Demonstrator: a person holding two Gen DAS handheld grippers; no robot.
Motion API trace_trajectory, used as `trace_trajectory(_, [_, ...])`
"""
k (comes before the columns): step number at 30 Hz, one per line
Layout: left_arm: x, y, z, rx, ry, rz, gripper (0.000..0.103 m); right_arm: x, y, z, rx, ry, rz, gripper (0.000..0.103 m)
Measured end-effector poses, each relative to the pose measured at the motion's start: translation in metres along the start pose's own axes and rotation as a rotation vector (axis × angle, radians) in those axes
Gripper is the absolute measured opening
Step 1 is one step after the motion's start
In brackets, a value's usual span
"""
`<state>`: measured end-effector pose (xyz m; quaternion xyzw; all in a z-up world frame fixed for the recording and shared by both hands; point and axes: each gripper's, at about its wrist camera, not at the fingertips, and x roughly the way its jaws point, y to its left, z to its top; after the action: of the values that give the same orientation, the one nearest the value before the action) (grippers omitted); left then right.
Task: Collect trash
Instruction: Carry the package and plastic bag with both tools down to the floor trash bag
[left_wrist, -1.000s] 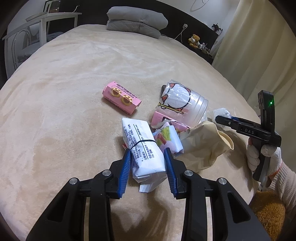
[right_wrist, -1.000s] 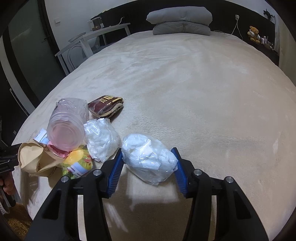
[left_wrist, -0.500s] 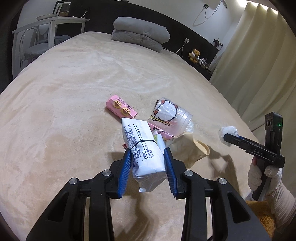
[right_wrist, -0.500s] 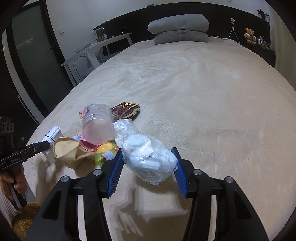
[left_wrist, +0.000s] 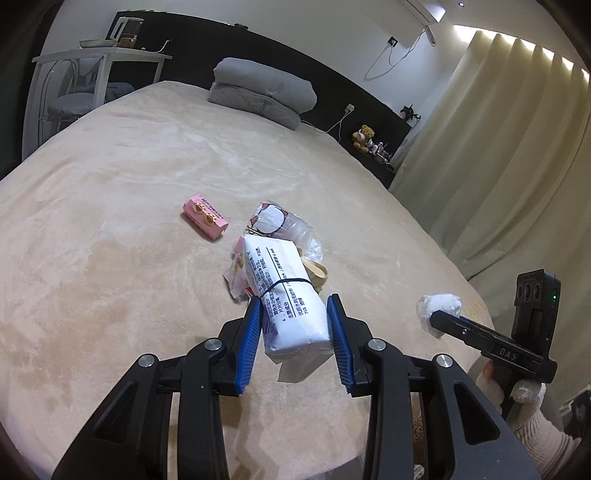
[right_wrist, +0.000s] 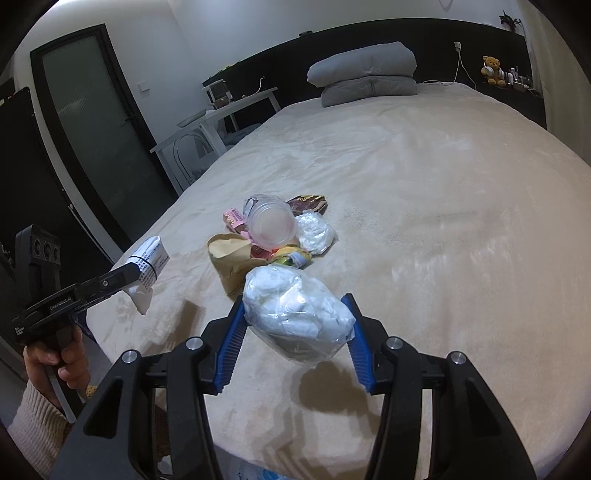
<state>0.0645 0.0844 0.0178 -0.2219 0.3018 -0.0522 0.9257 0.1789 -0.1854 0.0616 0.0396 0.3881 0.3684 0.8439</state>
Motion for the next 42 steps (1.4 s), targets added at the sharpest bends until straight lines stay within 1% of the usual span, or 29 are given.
trace_trajectory(7, [-0.021,-0.02,-0.029,0.001,-0.023,-0.05,0.035,-0.025,0.02,-0.039,-0.004,-0.012,0.006,0.052])
trace_trajectory(11, [-0.029,-0.029,-0.048,-0.004,-0.014,-0.055,0.035,-0.036,0.026,-0.056,0.009,-0.02,-0.002,0.052])
trace_trajectory(15, [-0.04,-0.04,-0.068,0.014,-0.028,-0.068,0.035,-0.048,0.032,-0.073,0.018,-0.023,-0.002,0.052])
trace_trajectory(19, [-0.049,-0.05,-0.091,0.024,-0.022,-0.071,0.035,-0.057,0.039,-0.089,0.023,-0.023,-0.003,0.052])
trace_trajectory(26, [-0.061,-0.063,-0.124,0.035,0.001,-0.063,0.035,-0.066,0.052,-0.117,0.033,0.01,0.003,0.052])
trace_trajectory(31, [-0.066,-0.069,-0.146,0.033,0.034,-0.053,0.035,-0.069,0.056,-0.132,0.068,0.049,0.02,0.052])
trace_trajectory(34, [-0.067,-0.071,-0.157,0.027,0.06,-0.032,0.035,-0.068,0.059,-0.141,0.081,0.088,0.016,0.052])
trace_trajectory(37, [-0.066,-0.07,-0.162,0.015,0.106,-0.004,0.035,-0.072,0.065,-0.141,0.083,0.111,0.025,0.052])
trace_trajectory(40, [-0.066,-0.064,-0.171,-0.026,0.149,-0.026,0.035,-0.067,0.064,-0.147,0.109,0.158,0.019,0.052])
trace_trajectory(42, [-0.063,-0.06,-0.179,-0.049,0.187,-0.021,0.035,-0.063,0.062,-0.153,0.133,0.195,0.019,0.052])
